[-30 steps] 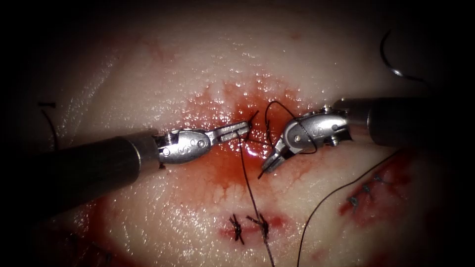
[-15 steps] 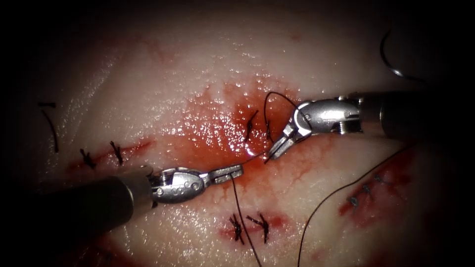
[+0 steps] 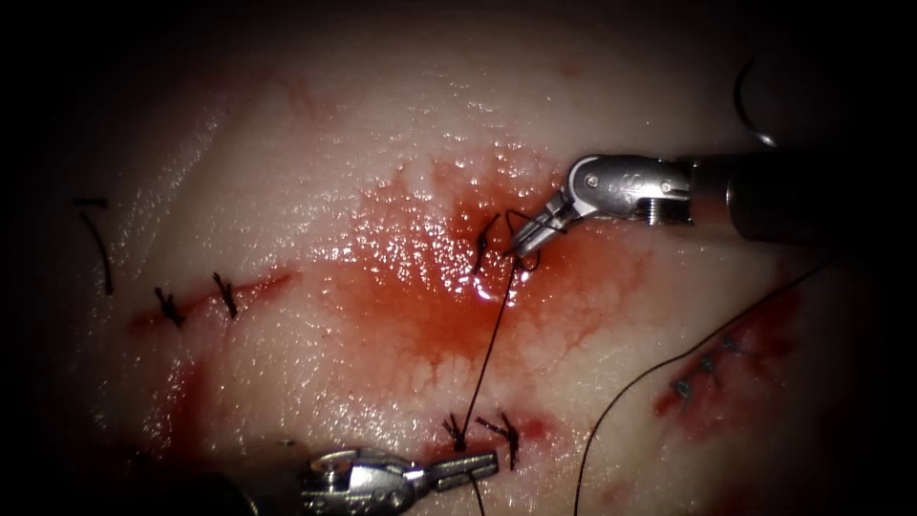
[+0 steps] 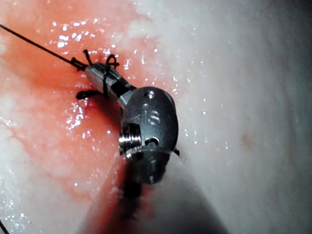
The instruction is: Wound Closure
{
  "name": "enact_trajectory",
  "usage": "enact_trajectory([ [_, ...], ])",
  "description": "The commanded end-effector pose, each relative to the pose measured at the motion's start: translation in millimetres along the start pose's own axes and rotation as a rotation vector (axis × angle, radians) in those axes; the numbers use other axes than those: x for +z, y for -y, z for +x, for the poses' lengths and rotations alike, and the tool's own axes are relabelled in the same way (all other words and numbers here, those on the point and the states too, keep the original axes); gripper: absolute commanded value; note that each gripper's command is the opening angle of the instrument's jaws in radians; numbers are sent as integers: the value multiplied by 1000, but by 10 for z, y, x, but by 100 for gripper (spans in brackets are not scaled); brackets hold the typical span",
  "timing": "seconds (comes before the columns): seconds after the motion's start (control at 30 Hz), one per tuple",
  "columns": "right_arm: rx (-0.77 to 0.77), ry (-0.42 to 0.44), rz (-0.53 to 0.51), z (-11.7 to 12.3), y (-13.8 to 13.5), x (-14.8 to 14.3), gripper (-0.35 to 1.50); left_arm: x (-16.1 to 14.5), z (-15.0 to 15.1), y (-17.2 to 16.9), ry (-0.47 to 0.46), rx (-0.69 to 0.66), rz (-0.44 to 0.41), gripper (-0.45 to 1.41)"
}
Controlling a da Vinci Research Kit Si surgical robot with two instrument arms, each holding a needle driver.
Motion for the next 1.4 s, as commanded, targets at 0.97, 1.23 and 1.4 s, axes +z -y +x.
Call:
enact_trajectory([
  [0.97,46,37,-97,-23,-34,1,-35,-31,8,-40,-379,-272,-962,-45],
  [1.23,53,39,-120,-21,-35,1,-35,-41,0,-47,-302,-386,-977,-45],
  [1.4,89,34,-176,-18,-43,-4,-35,-40,-15,-68,-239,-402,-1051,-45],
])
